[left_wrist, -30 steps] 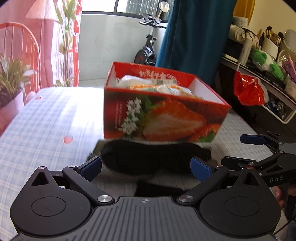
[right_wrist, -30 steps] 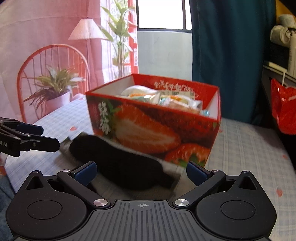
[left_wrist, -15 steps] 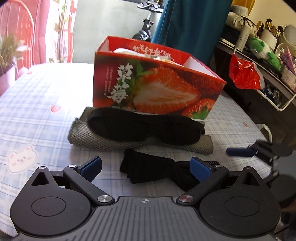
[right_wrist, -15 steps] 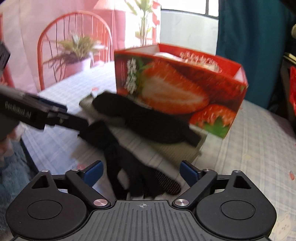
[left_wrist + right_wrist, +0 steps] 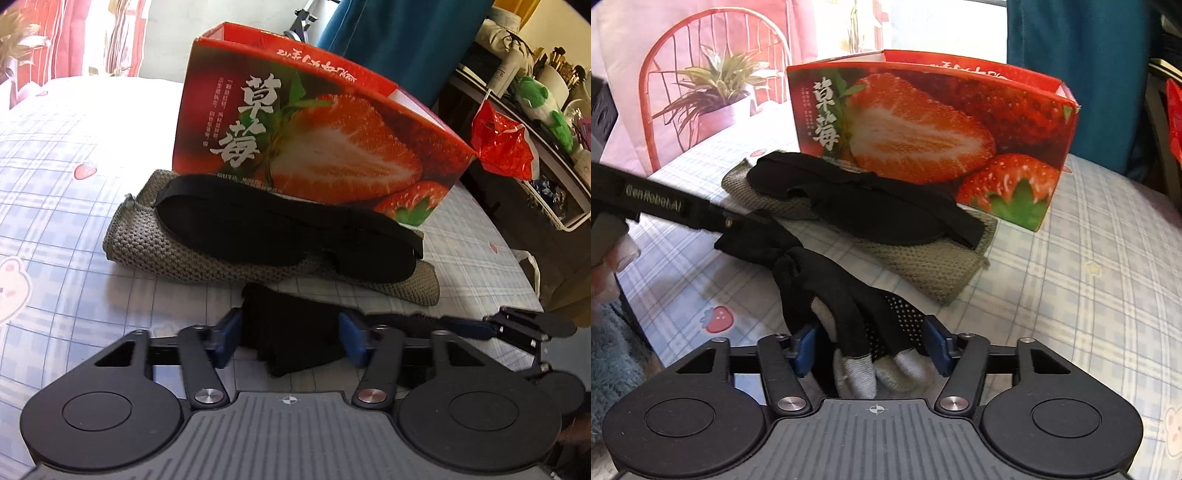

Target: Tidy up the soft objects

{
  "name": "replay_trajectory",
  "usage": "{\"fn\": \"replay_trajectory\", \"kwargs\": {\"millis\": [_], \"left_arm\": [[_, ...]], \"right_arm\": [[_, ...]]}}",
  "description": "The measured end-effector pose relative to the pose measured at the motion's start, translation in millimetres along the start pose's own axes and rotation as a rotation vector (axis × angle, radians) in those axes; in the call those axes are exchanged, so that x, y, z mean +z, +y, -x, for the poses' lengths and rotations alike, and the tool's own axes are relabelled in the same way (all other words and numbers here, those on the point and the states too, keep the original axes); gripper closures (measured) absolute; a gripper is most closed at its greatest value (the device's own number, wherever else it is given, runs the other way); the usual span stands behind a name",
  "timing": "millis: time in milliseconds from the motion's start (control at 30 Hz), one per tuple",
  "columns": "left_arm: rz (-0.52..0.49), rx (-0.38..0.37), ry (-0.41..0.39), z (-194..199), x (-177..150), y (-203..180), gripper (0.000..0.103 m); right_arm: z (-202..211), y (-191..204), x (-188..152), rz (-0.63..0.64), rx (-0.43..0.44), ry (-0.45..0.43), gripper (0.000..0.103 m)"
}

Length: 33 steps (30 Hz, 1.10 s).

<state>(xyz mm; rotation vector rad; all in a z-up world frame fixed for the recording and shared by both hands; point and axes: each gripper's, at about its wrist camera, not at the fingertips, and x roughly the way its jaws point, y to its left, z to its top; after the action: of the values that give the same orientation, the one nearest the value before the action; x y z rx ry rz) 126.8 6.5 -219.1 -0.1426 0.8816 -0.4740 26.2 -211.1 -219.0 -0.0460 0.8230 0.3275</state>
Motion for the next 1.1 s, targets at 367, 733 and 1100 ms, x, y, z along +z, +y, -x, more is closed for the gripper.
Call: {"fn": "replay_trajectory", "kwargs": {"millis": [367, 733, 1100], "left_arm": [[0.001, -0.004, -0.019, 2.1, -10.9, 2.7, 0.067], [-0.009, -0.004, -0.027, 3.8, -12.5, 3.5, 0.067], [-0.003, -0.011, -0.030, 5.2, -14.8, 6.2, 0.071]], "right_arm": [[-1.7, -5.3, 0.8, -0.046, 0.008, -0.031, 0.062], [0.0, -1.9, -4.2, -0.067, 0.024, -0.060, 0.080], [2.5, 1.2, -11.8, -0.132, 0.043, -0.095, 0.086]]}}
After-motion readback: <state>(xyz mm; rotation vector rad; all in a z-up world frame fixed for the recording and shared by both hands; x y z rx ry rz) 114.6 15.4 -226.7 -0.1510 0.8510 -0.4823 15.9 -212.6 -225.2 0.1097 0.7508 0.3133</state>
